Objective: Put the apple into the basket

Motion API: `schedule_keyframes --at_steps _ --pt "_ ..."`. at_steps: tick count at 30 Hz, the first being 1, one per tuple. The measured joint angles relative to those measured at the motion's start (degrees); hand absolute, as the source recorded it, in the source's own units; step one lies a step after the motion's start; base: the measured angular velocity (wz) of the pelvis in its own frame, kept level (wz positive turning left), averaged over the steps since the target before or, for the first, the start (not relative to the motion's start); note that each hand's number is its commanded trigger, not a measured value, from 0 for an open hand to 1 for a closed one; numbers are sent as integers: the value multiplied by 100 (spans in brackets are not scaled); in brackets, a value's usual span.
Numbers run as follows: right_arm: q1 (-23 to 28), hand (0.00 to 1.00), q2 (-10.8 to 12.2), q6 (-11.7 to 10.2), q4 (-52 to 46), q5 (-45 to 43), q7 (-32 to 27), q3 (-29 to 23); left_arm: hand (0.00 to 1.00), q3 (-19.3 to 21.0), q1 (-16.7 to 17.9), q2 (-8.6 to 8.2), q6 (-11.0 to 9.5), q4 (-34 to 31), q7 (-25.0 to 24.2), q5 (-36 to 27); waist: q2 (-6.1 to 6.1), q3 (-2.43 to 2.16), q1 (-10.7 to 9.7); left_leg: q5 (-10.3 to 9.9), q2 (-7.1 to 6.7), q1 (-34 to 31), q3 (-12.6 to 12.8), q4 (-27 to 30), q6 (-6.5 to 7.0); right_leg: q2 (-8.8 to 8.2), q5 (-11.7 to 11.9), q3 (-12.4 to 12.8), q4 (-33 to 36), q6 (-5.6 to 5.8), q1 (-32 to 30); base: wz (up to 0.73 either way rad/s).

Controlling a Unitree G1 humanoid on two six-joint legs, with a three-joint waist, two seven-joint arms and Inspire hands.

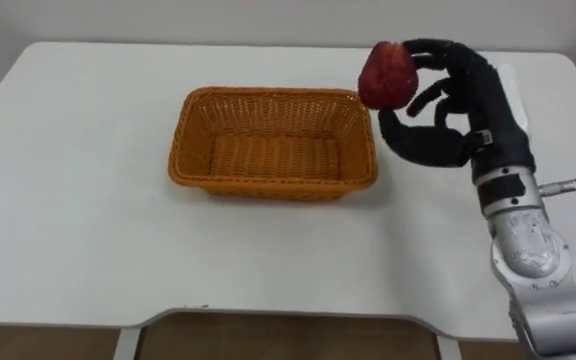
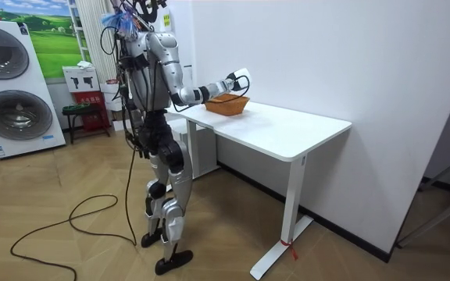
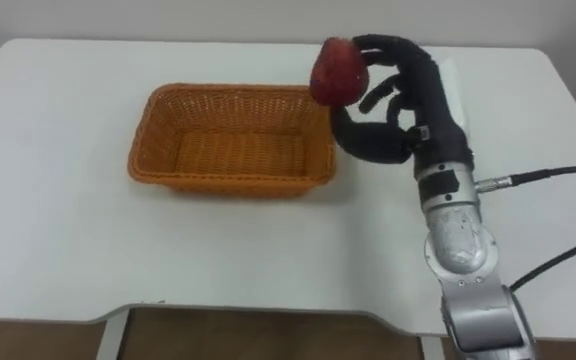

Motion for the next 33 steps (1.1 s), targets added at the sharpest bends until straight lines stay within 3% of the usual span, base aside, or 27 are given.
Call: schedule_keyframes --at_steps 2,10,12,21,23,27,33 --pt "-35 0 -1 106 -3 -78 124 190 0 -53 -40 -4 3 18 -12 -7 -18 -11 48 0 -1 -5 -1 1 0 -1 0 -10 -3 0 -1 2" --pt "-90 0 0 114 -27 12 359 624 0 -239 -118 2 4 48 -82 -7 -140 6 265 0 -9 -40 -51 -4 0 -1 1 1 -13 0 -3 1" --pt "-150 0 0 114 -29 12 429 703 0 -279 -122 4 4 47 -86 -5 -161 22 269 0 -12 -55 -70 -2 0 -2 1 -11 -15 0 -6 5" --pt "-155 0 -9 116 -28 112 454 757 0 -334 -116 34 7 4 -85 -5 -188 13 271 1 -12 -86 -107 10 -1 -6 1 -71 -15 2 -16 4" --pt "-147 0 -8 114 -28 160 407 715 0 -320 -64 33 -2 2 -49 -8 -200 12 195 2 -11 -62 -105 2 -1 -4 2 -52 -22 2 0 0" --pt "-131 0 -16 103 -26 263 291 342 0 -170 -3 31 -13 16 -17 -44 -195 19 98 1 -15 22 -108 -7 -1 -9 3 -83 -29 4 88 1" --pt "-134 0 -33 17 -26 401 -610 -981 0 241 167 21 -52 14 146 -52 -209 17 -159 2 -14 15 -100 1 -1 -16 3 -160 -30 5 89 2"
